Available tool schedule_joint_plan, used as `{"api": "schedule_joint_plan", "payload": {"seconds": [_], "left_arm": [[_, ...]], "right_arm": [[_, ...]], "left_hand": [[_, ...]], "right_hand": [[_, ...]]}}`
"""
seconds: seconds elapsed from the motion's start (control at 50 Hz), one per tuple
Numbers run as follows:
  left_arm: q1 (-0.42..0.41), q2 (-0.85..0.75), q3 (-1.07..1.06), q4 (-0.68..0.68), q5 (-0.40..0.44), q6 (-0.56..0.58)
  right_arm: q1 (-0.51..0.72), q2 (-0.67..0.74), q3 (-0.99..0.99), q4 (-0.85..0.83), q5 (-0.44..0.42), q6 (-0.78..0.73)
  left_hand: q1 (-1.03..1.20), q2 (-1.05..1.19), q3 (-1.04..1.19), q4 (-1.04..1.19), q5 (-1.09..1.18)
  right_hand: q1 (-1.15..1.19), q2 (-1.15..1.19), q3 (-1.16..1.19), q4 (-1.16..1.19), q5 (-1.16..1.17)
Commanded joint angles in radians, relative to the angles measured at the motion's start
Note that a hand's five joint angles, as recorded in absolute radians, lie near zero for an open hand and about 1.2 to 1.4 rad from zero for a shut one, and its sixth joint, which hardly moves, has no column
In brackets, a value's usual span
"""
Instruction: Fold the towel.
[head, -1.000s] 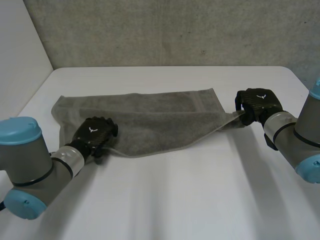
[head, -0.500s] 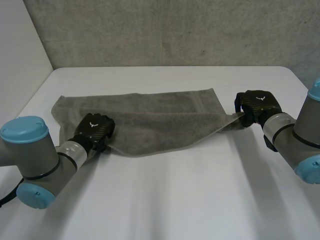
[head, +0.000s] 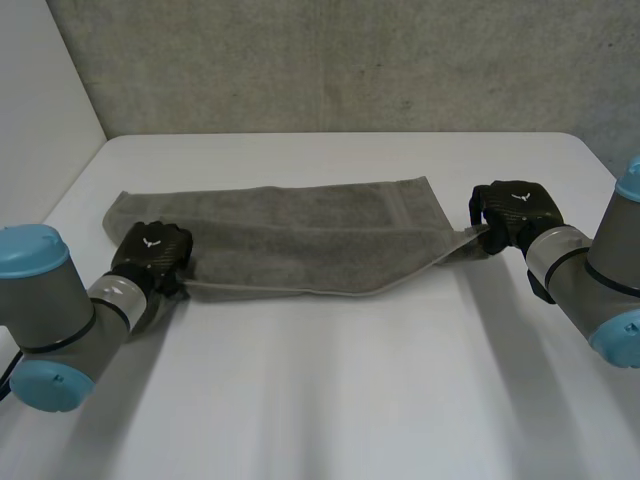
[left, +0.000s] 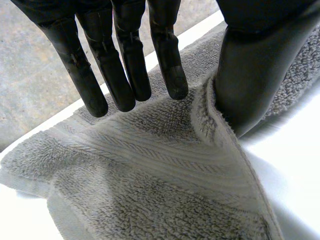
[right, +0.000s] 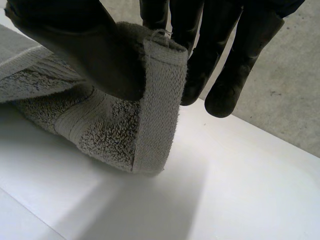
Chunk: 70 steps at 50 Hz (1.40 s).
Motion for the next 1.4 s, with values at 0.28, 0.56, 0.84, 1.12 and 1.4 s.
{"api": "schedule_joint_plan", "payload": {"seconds": [0.28, 0.56, 0.84, 1.12, 1.4], "left_arm": [[0.007, 0.044, -0.027, -0.017, 0.003, 0.075], [0.056, 0.259, 0.022, -0.098, 0.009, 0.242], [0.064, 0.440, -0.016, -0.107, 0.078, 0.175], [0.168, 0.477, -0.104, -0.152, 0.226, 0.175], [0.153, 0.135, 0.164, -0.113, 0.294, 0.175]], "right_arm": [[0.000, 0.000, 0.001, 0.002, 0.002, 0.000], [0.002, -0.185, -0.089, 0.135, -0.014, 0.002], [0.000, -0.353, -0.083, 0.264, -0.048, -0.135], [-0.014, -0.411, 0.032, 0.355, -0.057, -0.325], [0.011, -0.082, -0.185, 0.266, -0.077, -0.338]], "left_hand": [[0.522, 0.510, 0.508, 0.510, 0.512], [0.621, 0.608, 0.607, 0.609, 0.611], [0.621, 0.608, 0.607, 0.609, 0.611], [0.621, 0.608, 0.607, 0.609, 0.611], [0.621, 0.608, 0.607, 0.609, 0.611]], "right_hand": [[0.063, 0.061, 0.061, 0.054, 0.051], [0.063, 0.061, 0.061, 0.054, 0.051], [0.063, 0.061, 0.061, 0.054, 0.051], [0.063, 0.061, 0.061, 0.054, 0.051], [0.063, 0.061, 0.061, 0.054, 0.051]]}}
